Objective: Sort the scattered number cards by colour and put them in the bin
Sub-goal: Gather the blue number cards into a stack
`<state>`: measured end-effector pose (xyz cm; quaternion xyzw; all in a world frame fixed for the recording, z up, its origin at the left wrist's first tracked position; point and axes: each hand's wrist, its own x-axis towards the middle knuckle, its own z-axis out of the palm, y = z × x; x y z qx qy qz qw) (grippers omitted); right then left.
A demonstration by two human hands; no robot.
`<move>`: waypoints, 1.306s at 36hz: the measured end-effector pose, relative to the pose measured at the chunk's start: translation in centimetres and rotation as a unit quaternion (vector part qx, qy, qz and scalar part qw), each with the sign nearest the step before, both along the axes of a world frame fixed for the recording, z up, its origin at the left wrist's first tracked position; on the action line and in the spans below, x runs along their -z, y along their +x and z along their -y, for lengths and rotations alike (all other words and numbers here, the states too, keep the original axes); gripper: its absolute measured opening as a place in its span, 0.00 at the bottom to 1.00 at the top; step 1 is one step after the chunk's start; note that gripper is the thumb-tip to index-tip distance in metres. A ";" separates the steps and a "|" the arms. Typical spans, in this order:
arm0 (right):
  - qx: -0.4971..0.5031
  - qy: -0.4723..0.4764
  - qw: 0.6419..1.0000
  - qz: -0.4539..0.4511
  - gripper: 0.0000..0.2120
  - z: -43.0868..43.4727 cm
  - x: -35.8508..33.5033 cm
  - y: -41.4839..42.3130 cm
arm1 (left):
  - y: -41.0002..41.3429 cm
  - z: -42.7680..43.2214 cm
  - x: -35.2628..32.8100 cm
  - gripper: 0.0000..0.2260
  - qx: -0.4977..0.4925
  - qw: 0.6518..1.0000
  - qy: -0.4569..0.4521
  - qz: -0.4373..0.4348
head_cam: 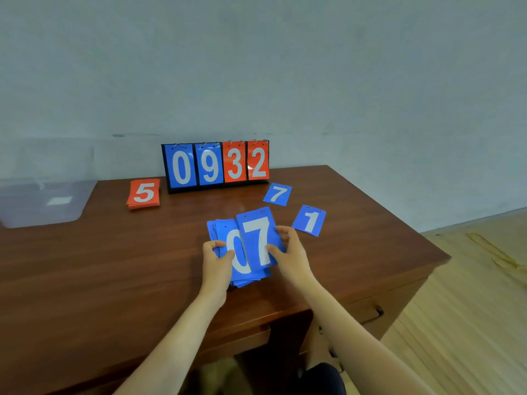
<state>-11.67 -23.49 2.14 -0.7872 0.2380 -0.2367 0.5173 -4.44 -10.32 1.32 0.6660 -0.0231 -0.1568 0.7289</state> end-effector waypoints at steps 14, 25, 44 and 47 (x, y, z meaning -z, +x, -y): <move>-0.027 -0.206 0.974 -0.091 0.14 -2.3 0.4 2.6 | -0.2 -1.6 0.0 0.10 -0.012 0.999 -0.047 -0.008; 0.140 -0.147 0.948 -0.246 0.28 10.1 1.3 5.3 | 1.9 0.8 0.8 0.09 -0.003 1.000 -0.001 -0.014; 0.001 -0.196 0.897 -0.396 0.32 12.6 2.8 13.1 | 5.4 3.4 1.9 0.09 -0.007 0.999 0.025 -0.027; -0.029 -0.199 0.899 -0.389 0.31 11.4 2.9 12.2 | 5.1 3.1 1.7 0.09 -0.010 0.999 0.023 -0.029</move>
